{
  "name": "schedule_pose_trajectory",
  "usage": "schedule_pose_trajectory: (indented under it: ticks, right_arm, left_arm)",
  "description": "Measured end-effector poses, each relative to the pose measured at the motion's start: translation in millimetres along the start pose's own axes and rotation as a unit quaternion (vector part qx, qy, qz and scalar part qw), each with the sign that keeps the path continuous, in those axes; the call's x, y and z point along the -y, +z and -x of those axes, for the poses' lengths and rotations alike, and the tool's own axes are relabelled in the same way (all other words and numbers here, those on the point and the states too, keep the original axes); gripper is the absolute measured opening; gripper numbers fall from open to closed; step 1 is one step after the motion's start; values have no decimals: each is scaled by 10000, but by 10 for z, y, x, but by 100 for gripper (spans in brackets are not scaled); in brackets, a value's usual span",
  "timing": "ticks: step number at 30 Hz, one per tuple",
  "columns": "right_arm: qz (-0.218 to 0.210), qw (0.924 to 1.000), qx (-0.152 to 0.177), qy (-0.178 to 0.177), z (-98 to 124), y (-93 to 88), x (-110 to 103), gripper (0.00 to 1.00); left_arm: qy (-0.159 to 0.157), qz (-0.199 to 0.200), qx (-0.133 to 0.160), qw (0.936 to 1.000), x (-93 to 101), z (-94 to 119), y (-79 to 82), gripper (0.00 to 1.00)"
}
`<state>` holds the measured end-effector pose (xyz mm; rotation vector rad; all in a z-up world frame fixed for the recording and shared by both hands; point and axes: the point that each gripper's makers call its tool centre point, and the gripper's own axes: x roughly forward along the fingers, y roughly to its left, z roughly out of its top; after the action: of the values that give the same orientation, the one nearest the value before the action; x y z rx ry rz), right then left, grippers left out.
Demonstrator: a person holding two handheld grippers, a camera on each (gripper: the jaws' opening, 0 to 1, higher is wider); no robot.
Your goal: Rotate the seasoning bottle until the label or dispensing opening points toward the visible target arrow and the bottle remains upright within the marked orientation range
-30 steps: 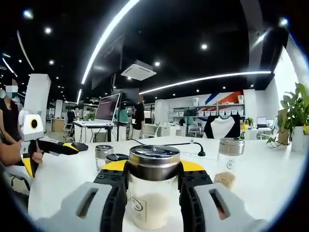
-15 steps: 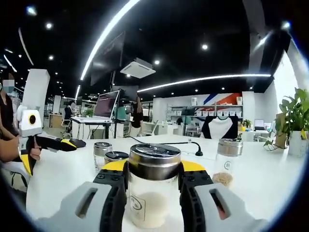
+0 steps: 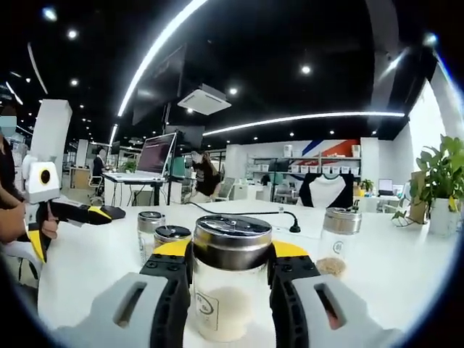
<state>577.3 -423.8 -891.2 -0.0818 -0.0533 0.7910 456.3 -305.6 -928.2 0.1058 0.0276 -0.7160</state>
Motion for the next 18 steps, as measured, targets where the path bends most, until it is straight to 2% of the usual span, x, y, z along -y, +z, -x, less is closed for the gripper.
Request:
schedule_pose_trajectory:
  ticks: [13,18]
  right_arm:
    - [-18,10000,20,-83,7,4,-23,39]
    - [-19,9997,222,-121,76,166,-43,43]
  left_arm:
    - [3,8,-4,10000,0,2,-2,100]
    - [-6,11,-18,10000,-7,-2,-13,100]
